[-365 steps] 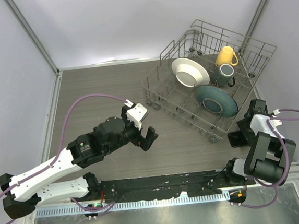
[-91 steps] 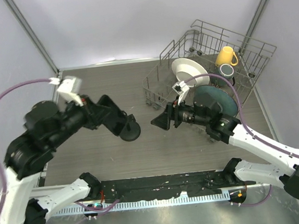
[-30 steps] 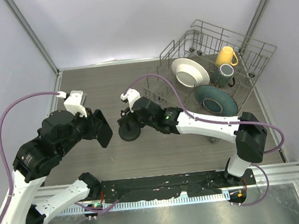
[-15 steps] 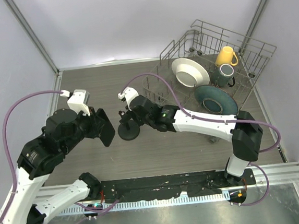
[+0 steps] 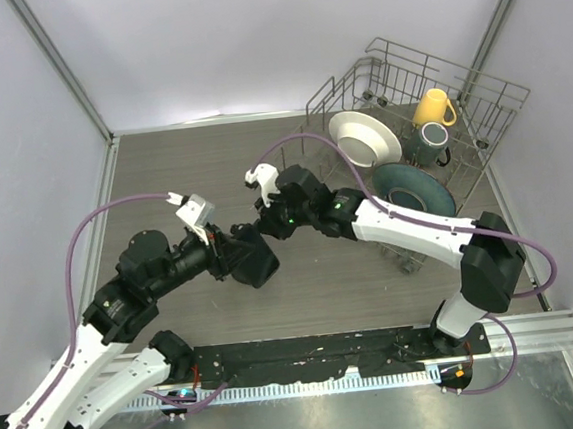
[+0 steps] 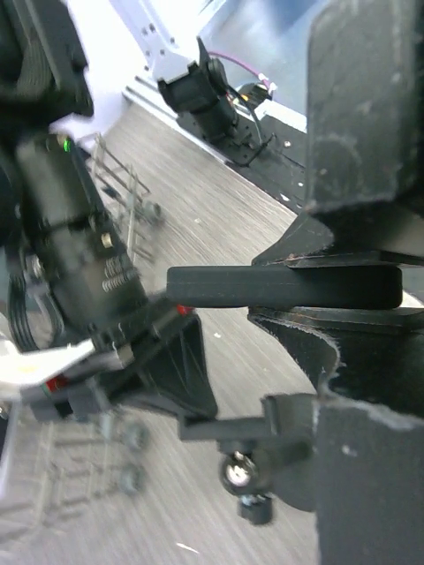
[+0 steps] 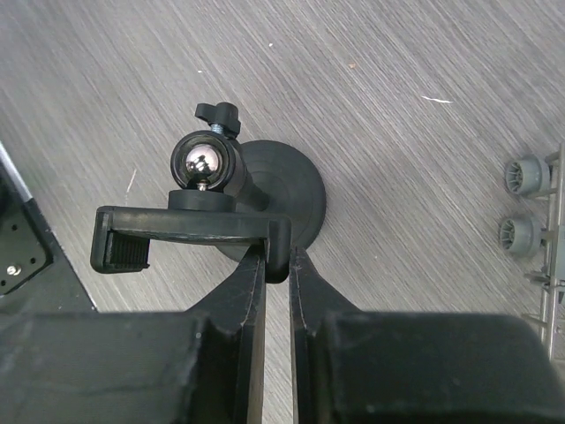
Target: Place the phone on the phone stand
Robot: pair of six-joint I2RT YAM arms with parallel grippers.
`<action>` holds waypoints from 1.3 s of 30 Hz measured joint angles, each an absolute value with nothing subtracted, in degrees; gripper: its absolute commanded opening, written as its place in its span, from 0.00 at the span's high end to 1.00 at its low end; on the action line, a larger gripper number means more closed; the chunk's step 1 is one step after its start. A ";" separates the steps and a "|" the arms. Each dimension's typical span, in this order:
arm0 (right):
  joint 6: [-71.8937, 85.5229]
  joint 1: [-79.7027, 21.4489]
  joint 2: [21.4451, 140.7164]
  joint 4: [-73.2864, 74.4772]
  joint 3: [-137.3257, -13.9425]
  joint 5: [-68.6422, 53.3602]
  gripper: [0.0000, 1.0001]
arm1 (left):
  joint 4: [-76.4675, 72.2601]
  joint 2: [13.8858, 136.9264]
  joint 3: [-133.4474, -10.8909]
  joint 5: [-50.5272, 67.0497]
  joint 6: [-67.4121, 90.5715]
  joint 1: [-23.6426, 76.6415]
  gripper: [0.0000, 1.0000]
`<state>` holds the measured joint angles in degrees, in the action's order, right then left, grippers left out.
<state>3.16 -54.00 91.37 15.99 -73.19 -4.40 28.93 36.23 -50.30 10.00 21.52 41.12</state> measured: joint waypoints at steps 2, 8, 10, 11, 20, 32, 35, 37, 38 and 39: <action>3.11 -52.21 91.35 15.99 -73.14 -8.14 0.99 | 22.81 36.88 -48.25 13.67 20.16 41.12 1.00; 3.07 -48.82 91.33 15.84 -72.18 -17.43 0.99 | 5.85 43.68 -46.06 23.83 13.74 41.12 1.00; 3.01 -48.21 91.33 15.62 -71.70 -19.94 0.99 | 2.70 45.89 -44.80 26.81 11.00 41.12 1.00; 2.85 -47.90 91.33 15.59 -71.59 -20.93 0.99 | 2.02 46.96 -44.51 27.90 9.69 41.12 1.00; -1.45 -45.91 90.56 15.97 -70.30 -27.18 0.99 | 5.63 53.45 -47.00 33.82 -0.73 41.12 1.00; -6.59 -45.69 89.19 18.13 -69.41 -30.79 1.00 | 10.48 57.10 -51.42 42.63 -6.46 36.75 1.00; -7.18 -45.63 88.95 18.74 -69.41 -31.18 0.99 | 11.49 58.78 -52.62 44.73 -6.55 36.10 1.00; -7.33 -45.63 88.84 19.05 -69.41 -31.40 0.99 | 12.25 59.77 -53.47 46.22 -6.52 35.55 1.00; -7.44 -45.63 88.82 19.11 -69.41 -31.57 0.99 | 12.38 60.03 -53.65 46.78 -6.57 35.29 1.00; -7.53 -45.63 88.82 19.16 -69.41 -31.68 0.99 | 12.60 60.16 -53.67 47.27 -6.70 35.03 1.00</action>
<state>-7.53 -45.63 88.82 19.16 -69.41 -31.68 12.60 60.16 -53.67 47.27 -6.70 35.03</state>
